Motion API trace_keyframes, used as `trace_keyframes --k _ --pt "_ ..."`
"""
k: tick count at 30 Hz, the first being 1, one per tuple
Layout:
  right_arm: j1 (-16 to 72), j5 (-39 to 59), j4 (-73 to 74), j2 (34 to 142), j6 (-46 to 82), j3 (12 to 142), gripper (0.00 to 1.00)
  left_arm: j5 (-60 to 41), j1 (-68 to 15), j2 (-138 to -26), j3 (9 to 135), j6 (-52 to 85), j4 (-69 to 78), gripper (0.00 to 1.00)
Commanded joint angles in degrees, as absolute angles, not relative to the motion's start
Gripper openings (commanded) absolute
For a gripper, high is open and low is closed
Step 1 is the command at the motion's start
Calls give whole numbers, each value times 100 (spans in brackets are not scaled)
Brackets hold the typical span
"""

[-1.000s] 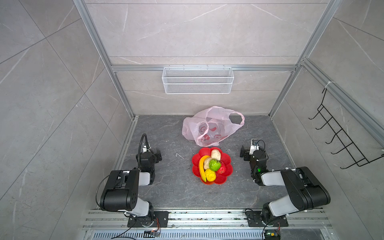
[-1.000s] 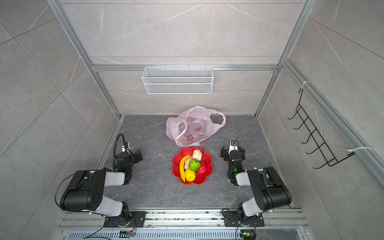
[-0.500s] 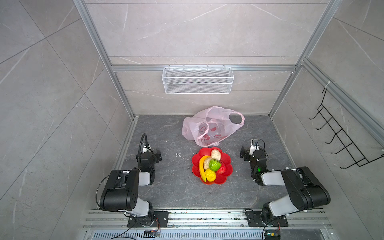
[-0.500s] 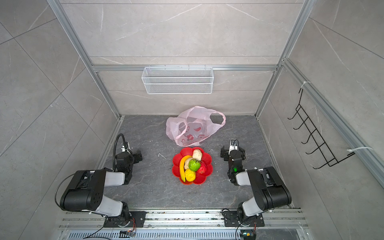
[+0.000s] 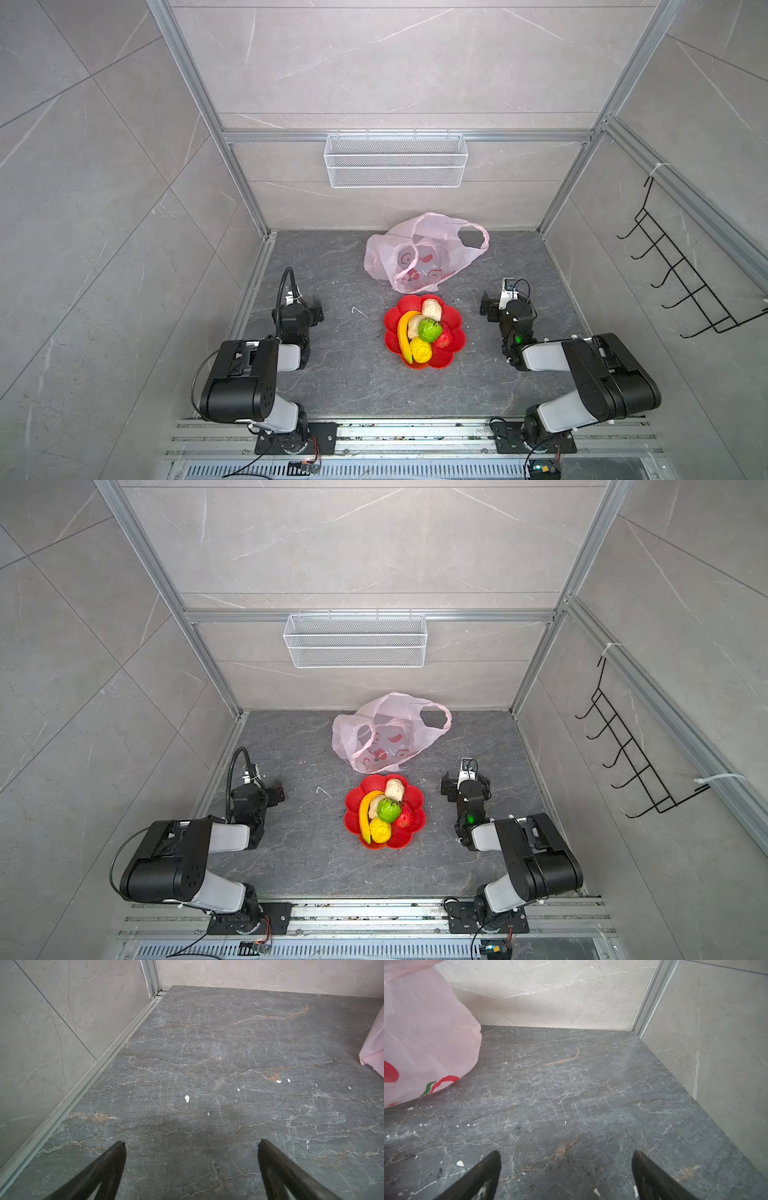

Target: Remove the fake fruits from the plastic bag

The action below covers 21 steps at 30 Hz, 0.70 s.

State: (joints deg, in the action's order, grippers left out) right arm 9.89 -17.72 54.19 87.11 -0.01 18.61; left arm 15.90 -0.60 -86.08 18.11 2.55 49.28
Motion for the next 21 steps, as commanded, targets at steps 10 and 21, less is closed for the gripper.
trace_keyframes --k 10,21 --pt "989 -1740 5339 8745 72 1934 99 1503 -22 -8620 1956 133 5125 100" --pt "888 -1613 5256 8745 130 1981 99 1503 -19 -8622 1953 137 5125 100"
